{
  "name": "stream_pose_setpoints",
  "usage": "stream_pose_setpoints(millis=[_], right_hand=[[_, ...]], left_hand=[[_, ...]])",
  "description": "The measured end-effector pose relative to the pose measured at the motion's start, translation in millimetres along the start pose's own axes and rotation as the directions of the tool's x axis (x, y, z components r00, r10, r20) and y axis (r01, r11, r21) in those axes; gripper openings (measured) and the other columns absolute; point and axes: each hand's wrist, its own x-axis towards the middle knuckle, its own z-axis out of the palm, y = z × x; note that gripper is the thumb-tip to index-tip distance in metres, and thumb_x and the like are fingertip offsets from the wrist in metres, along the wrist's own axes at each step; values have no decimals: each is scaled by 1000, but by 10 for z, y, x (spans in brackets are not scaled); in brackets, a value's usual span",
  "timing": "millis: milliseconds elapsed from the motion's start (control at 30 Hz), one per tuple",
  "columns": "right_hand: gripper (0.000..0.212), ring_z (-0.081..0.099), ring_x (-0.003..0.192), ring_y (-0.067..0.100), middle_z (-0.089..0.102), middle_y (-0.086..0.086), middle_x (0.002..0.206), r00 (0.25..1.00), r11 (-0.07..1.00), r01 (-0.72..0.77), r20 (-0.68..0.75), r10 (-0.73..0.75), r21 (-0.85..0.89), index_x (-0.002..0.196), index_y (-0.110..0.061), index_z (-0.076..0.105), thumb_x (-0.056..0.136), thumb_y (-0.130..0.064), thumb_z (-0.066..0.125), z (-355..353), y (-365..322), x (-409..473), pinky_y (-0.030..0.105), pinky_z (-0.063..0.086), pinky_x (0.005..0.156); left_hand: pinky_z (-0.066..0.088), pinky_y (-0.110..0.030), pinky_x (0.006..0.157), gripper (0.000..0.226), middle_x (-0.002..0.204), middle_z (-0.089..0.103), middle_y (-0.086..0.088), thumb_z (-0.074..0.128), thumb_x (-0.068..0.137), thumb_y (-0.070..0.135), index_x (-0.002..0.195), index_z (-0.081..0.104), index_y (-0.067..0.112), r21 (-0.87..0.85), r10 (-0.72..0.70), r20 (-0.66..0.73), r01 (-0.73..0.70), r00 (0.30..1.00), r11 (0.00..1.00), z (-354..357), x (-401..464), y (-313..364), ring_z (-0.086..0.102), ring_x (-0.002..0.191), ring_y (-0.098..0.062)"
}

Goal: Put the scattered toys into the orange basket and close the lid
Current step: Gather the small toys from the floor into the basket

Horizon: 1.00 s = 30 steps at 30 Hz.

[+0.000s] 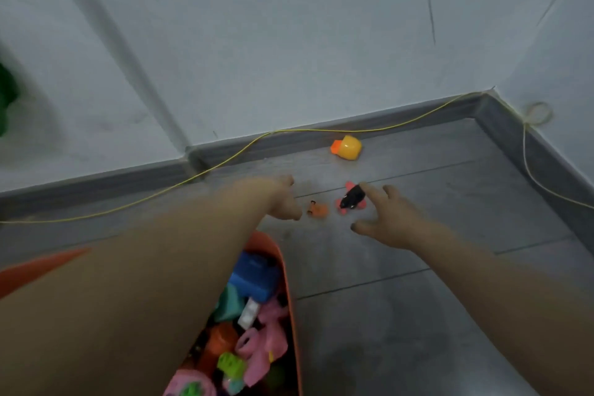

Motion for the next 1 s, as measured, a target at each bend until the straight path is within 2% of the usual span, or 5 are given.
stream_pose_setpoints(millis=[100, 333, 567, 900, 1000], right_hand=[[90, 19, 145, 36, 5, 9, 161, 998, 997, 68, 14, -68, -27, 153, -44, 12, 82, -58, 66, 62, -16, 303, 48, 32, 114], [28, 46, 108, 29, 47, 9, 112, 938, 968, 231, -243, -248, -96, 103, -17, 48, 90, -39, 58, 468, -175, 656, 36, 44, 78], [37, 53, 95, 32, 46, 13, 112, 860, 942, 204, -508, -42, 267, 115, -13, 52, 84, -27, 67, 7, -50, 1133, 38, 47, 76], [66, 55, 94, 39, 29, 17, 137, 969, 970, 218, -92, -228, -103, 140, -34, 41, 81, -32, 69, -286, -264, 1664, 33, 43, 80], [51, 52, 83, 36, 30, 18, 134, 968, 977, 195, -146, -206, -86, 131, -27, 47, 83, -29, 67, -194, -355, 1719, 36, 47, 81]], left_hand=[[40, -46, 108, 86, 152, 37, -14, 62, 86, 49, 154, 22, 18, 8, -160, 10, 160, 987, 987, 100, 289, -81, 43, 133, -37], [59, -47, 80, 66, 110, 60, -19, 72, 82, 39, 130, 32, 16, -172, -173, 126, 193, 977, 966, 212, 695, -24, 67, 95, -32], [45, -32, 71, 51, 98, 55, -4, 64, 79, 65, 96, 48, 20, 65, 162, -3, -161, 987, 985, 123, 814, 270, 55, 87, -24], [48, -46, 97, 99, 148, 13, -19, 68, 66, 73, 141, 27, 23, 190, 76, 173, -109, 982, 976, 257, 899, 480, 58, 109, -37], [40, -50, 102, 60, 149, 17, -19, 48, 95, 50, 145, 29, 23, 208, 127, 82, -141, 989, 968, 338, 906, 585, 48, 119, -41]])
